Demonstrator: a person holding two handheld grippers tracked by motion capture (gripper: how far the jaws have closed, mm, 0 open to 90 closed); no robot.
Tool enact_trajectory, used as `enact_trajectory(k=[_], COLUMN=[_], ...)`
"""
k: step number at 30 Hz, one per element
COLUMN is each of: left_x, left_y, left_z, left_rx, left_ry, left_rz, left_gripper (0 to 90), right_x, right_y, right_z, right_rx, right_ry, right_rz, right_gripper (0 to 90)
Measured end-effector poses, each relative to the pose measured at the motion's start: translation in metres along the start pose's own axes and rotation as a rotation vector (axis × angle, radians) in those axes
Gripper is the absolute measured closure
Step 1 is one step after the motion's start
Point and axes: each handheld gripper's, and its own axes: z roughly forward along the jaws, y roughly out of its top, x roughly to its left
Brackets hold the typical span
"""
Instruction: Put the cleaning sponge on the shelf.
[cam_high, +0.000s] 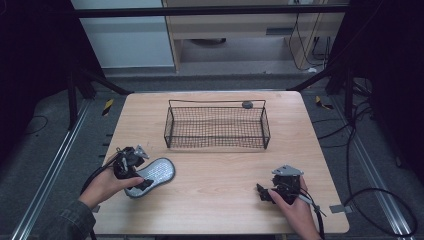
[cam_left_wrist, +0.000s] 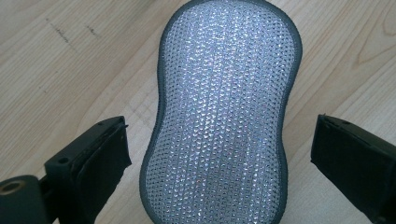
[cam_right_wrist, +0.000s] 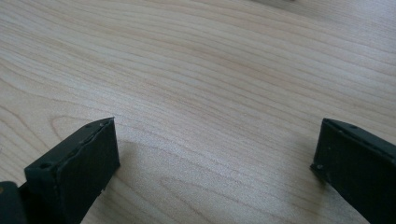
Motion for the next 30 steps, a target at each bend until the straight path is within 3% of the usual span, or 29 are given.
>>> enact_trajectory(k=[7,18,25,30], left_x=[-0.001,0.005,0.003,0.005], left_y=[0.006,0.012,0.014,0.014], left_z=[0.010,0.026,0.032,0.036], left_rx=[0.055,0.117,0.141,0.151], left_ry=[-0.006,-0.051,-0.059,-0.058], left_rz=[0.047,0.064,0.091,0.089], left_gripper=[3.8,4.0,4.0,4.0], right_x=[0.000,0.000,0.000,0.000], right_y=[0.000,0.000,0.000,0.000], right_z=[0.000,0.000,0.000,-0.001], right_rx=[0.000,0.001,0.001,0.001], right_ry=[0.000,0.006,0.007,0.007], right_rz=[0.000,-0.003,-0.003,-0.002], right_gripper=[0.4,0.3,0.3,0.3])
